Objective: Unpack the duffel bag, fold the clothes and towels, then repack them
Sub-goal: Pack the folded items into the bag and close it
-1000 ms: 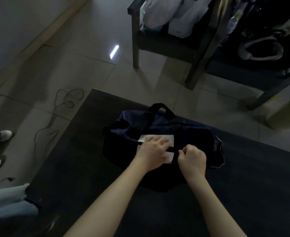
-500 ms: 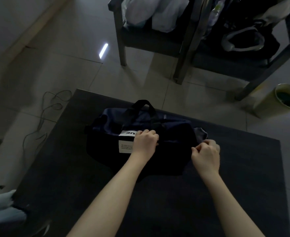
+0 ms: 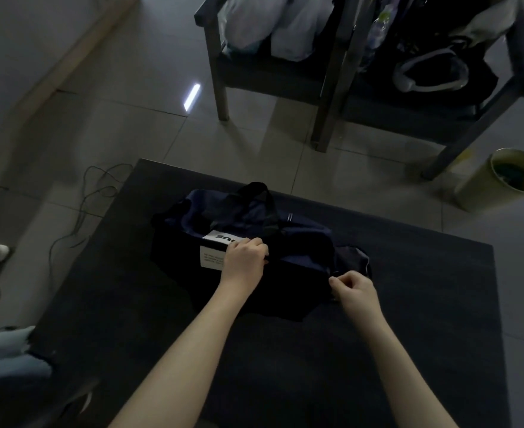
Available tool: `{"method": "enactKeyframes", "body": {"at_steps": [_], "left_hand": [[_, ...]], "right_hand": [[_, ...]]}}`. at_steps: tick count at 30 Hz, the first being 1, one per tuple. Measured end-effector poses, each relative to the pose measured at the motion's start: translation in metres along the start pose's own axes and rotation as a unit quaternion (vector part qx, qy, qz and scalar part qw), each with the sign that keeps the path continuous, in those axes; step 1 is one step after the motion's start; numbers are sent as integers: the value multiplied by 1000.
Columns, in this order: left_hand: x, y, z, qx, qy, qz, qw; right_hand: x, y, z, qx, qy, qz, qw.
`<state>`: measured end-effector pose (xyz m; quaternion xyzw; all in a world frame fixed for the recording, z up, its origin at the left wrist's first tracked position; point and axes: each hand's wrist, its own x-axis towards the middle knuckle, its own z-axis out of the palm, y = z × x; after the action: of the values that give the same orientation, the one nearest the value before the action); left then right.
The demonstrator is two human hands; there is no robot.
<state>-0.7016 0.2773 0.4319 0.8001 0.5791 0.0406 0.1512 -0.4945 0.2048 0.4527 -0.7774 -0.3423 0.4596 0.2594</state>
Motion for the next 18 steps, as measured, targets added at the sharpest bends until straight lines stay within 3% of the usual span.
{"method": "enactKeyframes", "body": {"at_steps": [7,18], "left_hand": [[-49,19,16,-12,21,-39,999],[-131,89,85,-45,36,-91,994]], "right_hand": [[-57,43,12,48,-18,13,999],[-55,61,0,51,-10,-127,991]]}}
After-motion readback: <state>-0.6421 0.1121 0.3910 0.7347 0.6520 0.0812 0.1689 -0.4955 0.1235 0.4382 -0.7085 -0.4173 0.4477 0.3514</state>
